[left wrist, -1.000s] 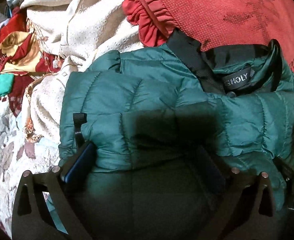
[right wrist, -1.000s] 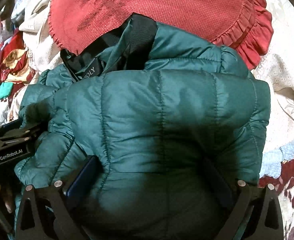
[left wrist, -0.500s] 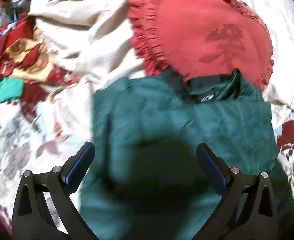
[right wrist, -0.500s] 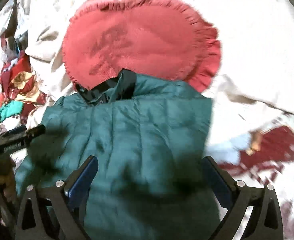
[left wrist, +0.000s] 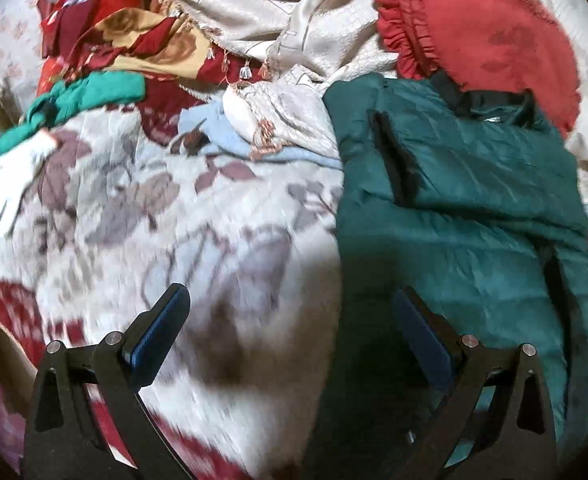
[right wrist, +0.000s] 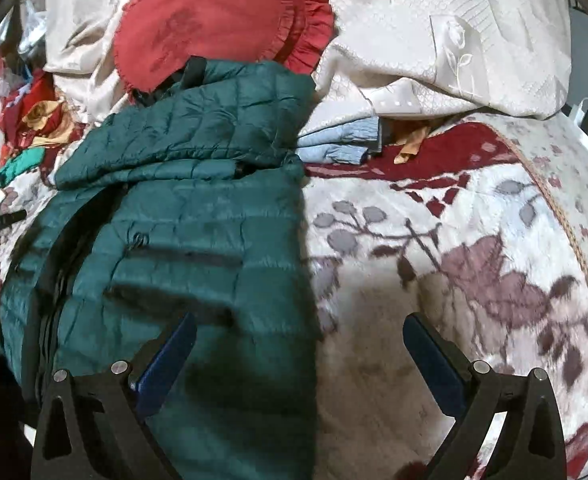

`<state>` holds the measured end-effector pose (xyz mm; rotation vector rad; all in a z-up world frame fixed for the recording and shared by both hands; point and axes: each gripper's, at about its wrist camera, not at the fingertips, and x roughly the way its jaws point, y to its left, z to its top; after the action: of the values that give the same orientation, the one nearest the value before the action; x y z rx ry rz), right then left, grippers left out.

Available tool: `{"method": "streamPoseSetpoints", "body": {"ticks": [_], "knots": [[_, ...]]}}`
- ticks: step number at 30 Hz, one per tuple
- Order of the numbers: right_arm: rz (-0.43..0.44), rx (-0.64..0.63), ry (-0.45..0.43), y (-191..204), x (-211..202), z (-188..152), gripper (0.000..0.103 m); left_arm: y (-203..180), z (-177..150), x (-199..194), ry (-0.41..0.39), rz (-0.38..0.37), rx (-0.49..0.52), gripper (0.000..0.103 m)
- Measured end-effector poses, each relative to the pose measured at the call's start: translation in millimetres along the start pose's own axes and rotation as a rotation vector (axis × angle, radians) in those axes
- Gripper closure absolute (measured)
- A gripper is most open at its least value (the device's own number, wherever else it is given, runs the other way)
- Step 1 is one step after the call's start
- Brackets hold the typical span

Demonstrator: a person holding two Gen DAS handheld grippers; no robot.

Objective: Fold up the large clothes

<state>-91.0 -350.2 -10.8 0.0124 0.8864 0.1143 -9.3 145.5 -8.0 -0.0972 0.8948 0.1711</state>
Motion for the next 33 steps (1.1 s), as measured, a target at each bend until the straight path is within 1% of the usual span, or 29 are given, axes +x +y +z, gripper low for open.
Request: {"method": "streamPoseSetpoints", "body": {"ticks": [2, 5, 7, 8, 9, 10, 11, 12, 13, 14, 15, 18, 25, 33], "knots": [[0.004, 0.02, -0.013, 1.1, -2.3, -5.3, 0.001, -6.7, -21.5, -16.6, -0.023, -0.015, 0.005, 0.001], [0.06, 0.008, -0.054, 14.3, -6.4, -8.3, 0.001, -25.4, -43.5, -38.4, -0.062, -0.027, 0.069, 0.001], [0.124, -0.032, -0.081, 30.0, -9.5, -9.0, 0.001, -36.7, -54.3, -40.7, -0.084, -0.062, 0.131, 0.001], [0.148, -0.058, -0.081, 37.7, -9.3, -9.2, 0.001, -38.8, -58.7, -36.4, -0.084, -0.069, 0.143, 0.001], [0.163, -0.094, -0.072, 47.2, -6.8, -11.1, 0.001, -39.1, -63.9, -28.0, -0.066, -0.076, 0.149, 0.001], [0.164, -0.131, -0.044, 56.7, -0.8, -13.6, 0.001, -38.3, -70.6, -11.0, -0.009, -0.082, 0.136, 0.001], [0.168, -0.164, -0.008, 64.1, 6.6, -16.1, 0.001, -35.2, -72.7, -0.4, 0.035, -0.1, 0.091, 0.0], [0.17, -0.203, 0.046, 71.8, 17.5, -21.1, 0.0, -30.7, -71.7, 5.0, 0.06, -0.127, 0.032, 0.0], [0.148, -0.236, 0.087, 77.0, 26.6, -26.2, 0.0, -28.3, -69.3, 7.6, 0.074, -0.143, 0.003, 0.0], [0.118, -0.27, 0.088, 81.3, 32.4, -31.3, 0.0, -28.9, -67.5, 8.9, 0.079, -0.146, 0.015, 0.0], [0.116, -0.276, 0.066, 81.9, 31.7, -32.4, 0.0, -28.9, -67.6, 9.2, 0.074, -0.149, 0.023, 0.0], [0.133, -0.244, 0.064, 77.5, 34.0, -31.1, 0.0, -30.2, -71.2, 9.6, 0.053, -0.146, 0.021, 0.0], [0.1, -0.246, 0.036, 81.7, 33.7, -35.8, 0.0, -29.4, -76.2, 6.0, 0.038, -0.16, 0.023, 0.0], [0.095, -0.248, 0.009, 82.0, 30.8, -38.5, 0.0, -28.5, -74.8, 7.2, 0.036, -0.165, 0.023, 0.0]]}}
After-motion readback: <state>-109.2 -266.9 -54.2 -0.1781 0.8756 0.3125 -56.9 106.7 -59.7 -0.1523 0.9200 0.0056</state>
